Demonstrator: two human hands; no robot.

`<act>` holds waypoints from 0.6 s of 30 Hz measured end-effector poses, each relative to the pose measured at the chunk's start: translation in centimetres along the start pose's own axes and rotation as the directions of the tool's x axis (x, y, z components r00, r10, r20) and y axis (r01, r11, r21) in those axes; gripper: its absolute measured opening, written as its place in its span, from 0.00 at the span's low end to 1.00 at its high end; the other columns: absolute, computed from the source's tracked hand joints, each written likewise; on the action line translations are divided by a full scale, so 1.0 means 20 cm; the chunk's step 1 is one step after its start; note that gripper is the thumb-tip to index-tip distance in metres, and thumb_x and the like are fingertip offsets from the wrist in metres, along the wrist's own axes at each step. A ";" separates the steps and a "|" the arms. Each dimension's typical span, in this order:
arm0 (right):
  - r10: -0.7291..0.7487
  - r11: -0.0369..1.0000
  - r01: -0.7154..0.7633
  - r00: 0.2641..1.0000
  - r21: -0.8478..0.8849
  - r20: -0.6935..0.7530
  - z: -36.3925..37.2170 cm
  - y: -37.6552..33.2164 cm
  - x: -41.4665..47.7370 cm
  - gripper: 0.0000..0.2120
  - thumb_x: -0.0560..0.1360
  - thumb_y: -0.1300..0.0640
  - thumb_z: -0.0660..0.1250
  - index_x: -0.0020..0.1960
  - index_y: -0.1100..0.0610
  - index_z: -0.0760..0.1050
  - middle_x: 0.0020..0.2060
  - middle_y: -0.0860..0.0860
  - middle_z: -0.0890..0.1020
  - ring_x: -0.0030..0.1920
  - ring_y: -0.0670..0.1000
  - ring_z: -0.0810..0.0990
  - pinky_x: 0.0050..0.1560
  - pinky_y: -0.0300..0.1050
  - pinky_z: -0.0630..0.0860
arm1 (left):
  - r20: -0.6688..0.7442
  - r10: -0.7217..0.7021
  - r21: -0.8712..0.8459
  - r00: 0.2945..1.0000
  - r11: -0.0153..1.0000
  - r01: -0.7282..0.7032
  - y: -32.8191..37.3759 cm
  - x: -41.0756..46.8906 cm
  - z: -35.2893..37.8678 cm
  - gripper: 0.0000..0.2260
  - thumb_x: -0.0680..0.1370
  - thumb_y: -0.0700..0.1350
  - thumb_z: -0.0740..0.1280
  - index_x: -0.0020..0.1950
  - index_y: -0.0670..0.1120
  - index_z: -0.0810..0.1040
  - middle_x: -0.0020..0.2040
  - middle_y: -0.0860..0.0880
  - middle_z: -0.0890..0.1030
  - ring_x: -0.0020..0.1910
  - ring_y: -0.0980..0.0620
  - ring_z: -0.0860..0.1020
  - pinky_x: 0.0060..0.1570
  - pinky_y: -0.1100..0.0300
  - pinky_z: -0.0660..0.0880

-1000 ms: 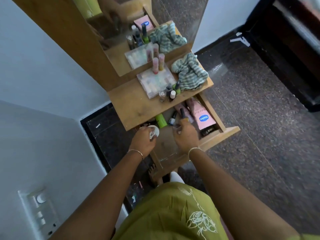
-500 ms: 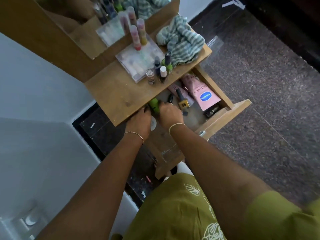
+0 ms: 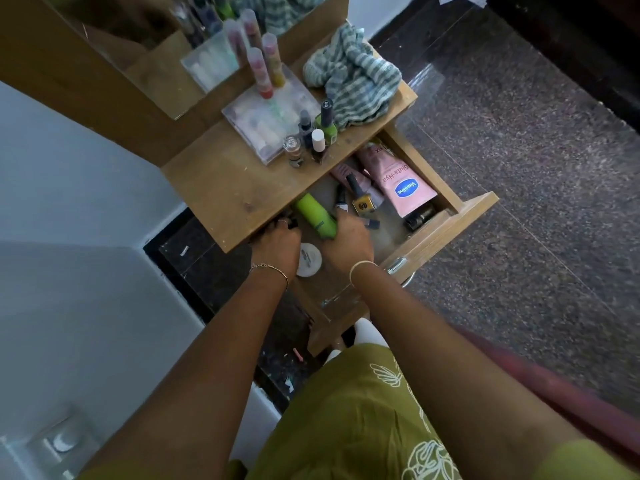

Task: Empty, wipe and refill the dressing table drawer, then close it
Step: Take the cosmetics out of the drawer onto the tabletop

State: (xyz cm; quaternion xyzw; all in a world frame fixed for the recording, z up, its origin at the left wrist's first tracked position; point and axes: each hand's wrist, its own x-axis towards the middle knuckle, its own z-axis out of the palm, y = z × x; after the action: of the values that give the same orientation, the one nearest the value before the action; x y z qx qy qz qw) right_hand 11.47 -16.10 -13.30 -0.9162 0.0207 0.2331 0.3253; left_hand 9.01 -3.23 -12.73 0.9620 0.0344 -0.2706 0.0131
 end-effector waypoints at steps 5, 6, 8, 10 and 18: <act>0.135 0.961 -0.123 0.990 0.249 -0.032 0.01 0.07 -0.03 0.22 0.70 0.61 0.71 0.63 0.58 0.72 0.55 0.58 0.80 0.56 0.59 0.78 0.54 0.51 0.75 | -0.075 0.012 -0.006 0.997 1.000 -0.013 -0.01 0.01 0.00 0.13 0.77 0.34 0.57 0.59 0.44 0.72 0.58 0.41 0.73 0.56 0.39 0.76 0.47 0.45 0.76; 0.164 0.937 -0.151 0.986 0.316 -0.013 0.01 0.08 -0.03 0.22 0.70 0.62 0.72 0.62 0.58 0.73 0.55 0.57 0.80 0.57 0.58 0.78 0.58 0.53 0.74 | -0.080 0.027 0.006 0.996 1.000 -0.027 -0.01 0.02 0.00 0.13 0.78 0.34 0.56 0.59 0.44 0.72 0.59 0.41 0.73 0.56 0.39 0.76 0.47 0.46 0.76; 0.197 0.878 -0.190 0.980 0.438 0.030 0.02 0.10 -0.04 0.21 0.70 0.64 0.73 0.61 0.59 0.73 0.56 0.57 0.80 0.57 0.57 0.78 0.60 0.55 0.74 | -0.066 0.059 0.050 0.996 0.997 -0.056 0.00 0.04 -0.01 0.13 0.78 0.35 0.57 0.60 0.44 0.73 0.60 0.41 0.74 0.57 0.40 0.76 0.46 0.47 0.76; 0.210 0.823 -0.210 0.976 0.527 0.060 0.02 0.10 -0.04 0.20 0.70 0.66 0.73 0.60 0.60 0.72 0.56 0.58 0.80 0.56 0.57 0.79 0.60 0.55 0.75 | -0.046 0.069 0.103 0.997 0.993 -0.064 0.03 0.05 -0.01 0.12 0.77 0.33 0.58 0.56 0.41 0.77 0.58 0.40 0.75 0.57 0.39 0.77 0.46 0.48 0.77; 0.248 0.616 -0.332 0.943 0.714 0.223 -0.01 0.09 -0.08 0.18 0.77 0.67 0.64 0.64 0.62 0.63 0.50 0.55 0.76 0.50 0.50 0.75 0.52 0.44 0.74 | -0.103 0.076 0.087 0.992 0.994 -0.067 0.03 0.06 0.02 0.11 0.78 0.36 0.57 0.55 0.42 0.77 0.56 0.42 0.77 0.62 0.43 0.71 0.45 0.51 0.75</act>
State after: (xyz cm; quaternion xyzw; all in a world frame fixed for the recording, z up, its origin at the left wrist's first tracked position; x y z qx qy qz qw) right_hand 9.86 -17.80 -13.42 -0.6745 0.2449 0.3002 0.6285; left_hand 9.87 -3.77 -13.64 0.9754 -0.0109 -0.2194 -0.0191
